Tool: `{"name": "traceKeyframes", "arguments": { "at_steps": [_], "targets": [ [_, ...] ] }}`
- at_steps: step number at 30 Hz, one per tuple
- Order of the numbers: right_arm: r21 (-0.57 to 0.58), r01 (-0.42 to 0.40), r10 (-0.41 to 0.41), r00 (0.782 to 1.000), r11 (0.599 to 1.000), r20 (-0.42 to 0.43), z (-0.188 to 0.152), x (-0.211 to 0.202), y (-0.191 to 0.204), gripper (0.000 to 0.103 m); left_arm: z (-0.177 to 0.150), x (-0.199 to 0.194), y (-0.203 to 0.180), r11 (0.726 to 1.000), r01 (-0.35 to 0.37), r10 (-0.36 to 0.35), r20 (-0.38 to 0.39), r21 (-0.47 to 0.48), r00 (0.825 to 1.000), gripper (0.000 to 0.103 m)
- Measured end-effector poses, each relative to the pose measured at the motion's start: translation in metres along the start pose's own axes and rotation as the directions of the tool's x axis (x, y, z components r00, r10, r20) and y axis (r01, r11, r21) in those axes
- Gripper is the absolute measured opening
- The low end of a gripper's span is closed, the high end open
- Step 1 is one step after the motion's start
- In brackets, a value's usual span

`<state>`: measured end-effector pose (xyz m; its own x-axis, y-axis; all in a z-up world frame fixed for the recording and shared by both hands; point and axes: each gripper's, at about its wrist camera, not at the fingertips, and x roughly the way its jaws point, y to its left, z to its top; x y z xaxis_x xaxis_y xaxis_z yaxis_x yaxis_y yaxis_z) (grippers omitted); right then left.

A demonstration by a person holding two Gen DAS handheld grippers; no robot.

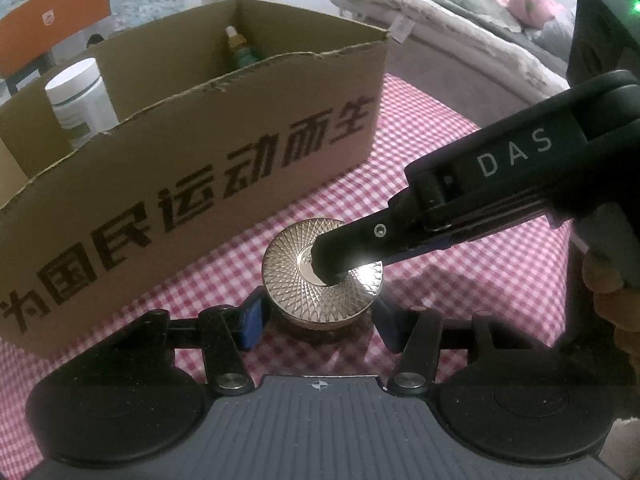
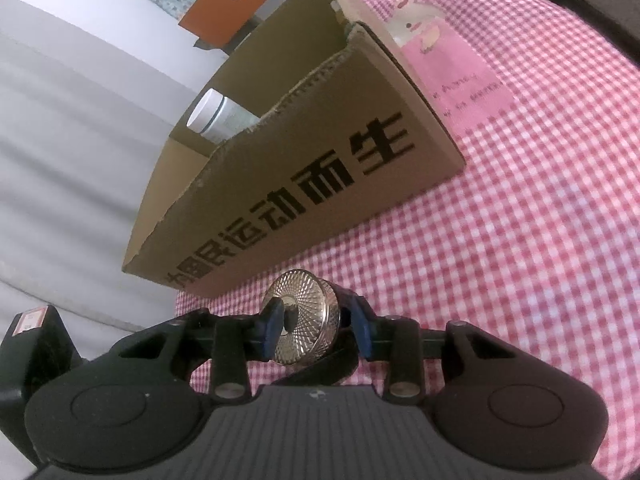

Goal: Organize rigid objects
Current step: 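Lift the gold-lidded jar with the right gripper and carry it over the box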

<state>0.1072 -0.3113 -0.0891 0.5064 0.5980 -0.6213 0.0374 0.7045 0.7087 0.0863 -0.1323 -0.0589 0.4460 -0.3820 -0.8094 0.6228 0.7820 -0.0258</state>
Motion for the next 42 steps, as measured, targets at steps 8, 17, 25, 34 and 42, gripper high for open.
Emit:
{"name": "traceKeyframes", "arguments": {
  "at_steps": [8, 17, 25, 34, 42],
  "targets": [
    [0.001, 0.004, -0.004, 1.0, 1.0, 0.001, -0.004, -0.005, -0.003, 0.042, 0.004, 0.003, 0.0, 1.0, 0.0, 0.0, -0.016, 0.0, 1.0, 0.056],
    [0.011, -0.005, 0.005, 1.0, 1.0, 0.002, -0.003, -0.001, -0.005, 0.044, 0.008, 0.009, 0.001, 1.0, -0.006, 0.006, -0.017, 0.003, 1.0, 0.056],
    [0.006, -0.002, 0.002, 1.0, 1.0, 0.01, -0.004, -0.002, -0.003, 0.042, 0.008, 0.009, 0.003, 1.0, -0.006, 0.006, -0.014, -0.004, 1.0, 0.056],
    [-0.044, -0.005, 0.007, 0.999, 0.999, 0.037, -0.003, -0.018, 0.021, 0.039, 0.01, -0.02, 0.005, 1.0, -0.026, 0.027, 0.051, -0.015, 0.998, 0.055],
    [-0.213, -0.035, 0.064, 0.989, 0.976, 0.135, 0.018, -0.058, 0.083, 0.039, 0.042, -0.081, 0.014, 0.997, -0.072, 0.079, 0.23, -0.038, 0.97, 0.055]
  ]
}}
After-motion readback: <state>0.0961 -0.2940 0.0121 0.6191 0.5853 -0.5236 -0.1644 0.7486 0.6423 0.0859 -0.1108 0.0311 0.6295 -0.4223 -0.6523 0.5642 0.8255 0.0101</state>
